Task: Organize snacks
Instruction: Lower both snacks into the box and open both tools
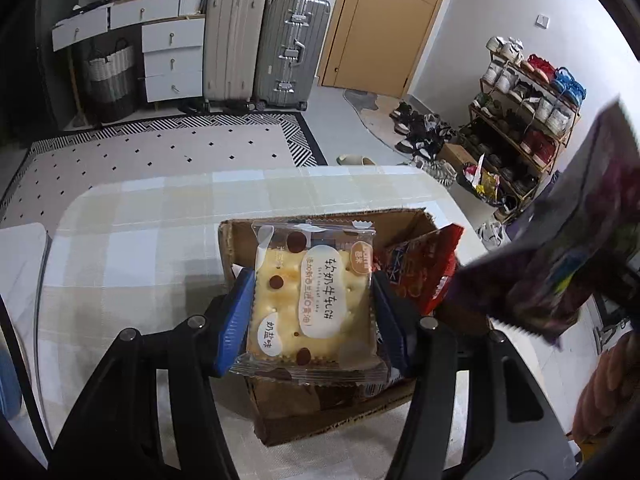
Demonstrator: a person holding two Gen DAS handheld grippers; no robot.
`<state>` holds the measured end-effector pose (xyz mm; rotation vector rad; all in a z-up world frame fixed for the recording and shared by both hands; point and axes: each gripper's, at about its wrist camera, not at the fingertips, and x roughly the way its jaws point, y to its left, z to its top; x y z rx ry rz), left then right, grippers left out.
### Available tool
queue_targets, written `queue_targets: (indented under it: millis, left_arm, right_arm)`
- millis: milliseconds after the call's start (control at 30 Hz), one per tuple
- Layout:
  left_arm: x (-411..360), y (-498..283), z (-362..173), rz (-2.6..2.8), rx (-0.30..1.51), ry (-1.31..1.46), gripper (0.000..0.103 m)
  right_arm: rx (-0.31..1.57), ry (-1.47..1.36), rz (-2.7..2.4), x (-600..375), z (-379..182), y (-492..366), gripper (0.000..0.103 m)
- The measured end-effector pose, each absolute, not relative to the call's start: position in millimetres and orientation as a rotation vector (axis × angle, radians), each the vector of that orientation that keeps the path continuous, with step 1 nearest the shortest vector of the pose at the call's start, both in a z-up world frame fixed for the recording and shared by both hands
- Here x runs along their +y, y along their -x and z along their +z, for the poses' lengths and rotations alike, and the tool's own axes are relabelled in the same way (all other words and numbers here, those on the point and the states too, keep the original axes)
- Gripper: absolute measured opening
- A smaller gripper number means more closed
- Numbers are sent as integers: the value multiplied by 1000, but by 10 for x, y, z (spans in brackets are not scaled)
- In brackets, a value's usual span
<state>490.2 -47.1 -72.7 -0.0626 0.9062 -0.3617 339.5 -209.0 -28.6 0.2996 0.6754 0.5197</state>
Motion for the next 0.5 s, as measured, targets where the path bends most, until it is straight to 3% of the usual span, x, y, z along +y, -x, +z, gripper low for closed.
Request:
queue_targets:
  millis: [500]
  left_arm:
    - [-692, -5125, -1048, -349, 930, 18, 55]
  right_arm:
    - [772, -170, 494, -2176, -801, -3628, 26]
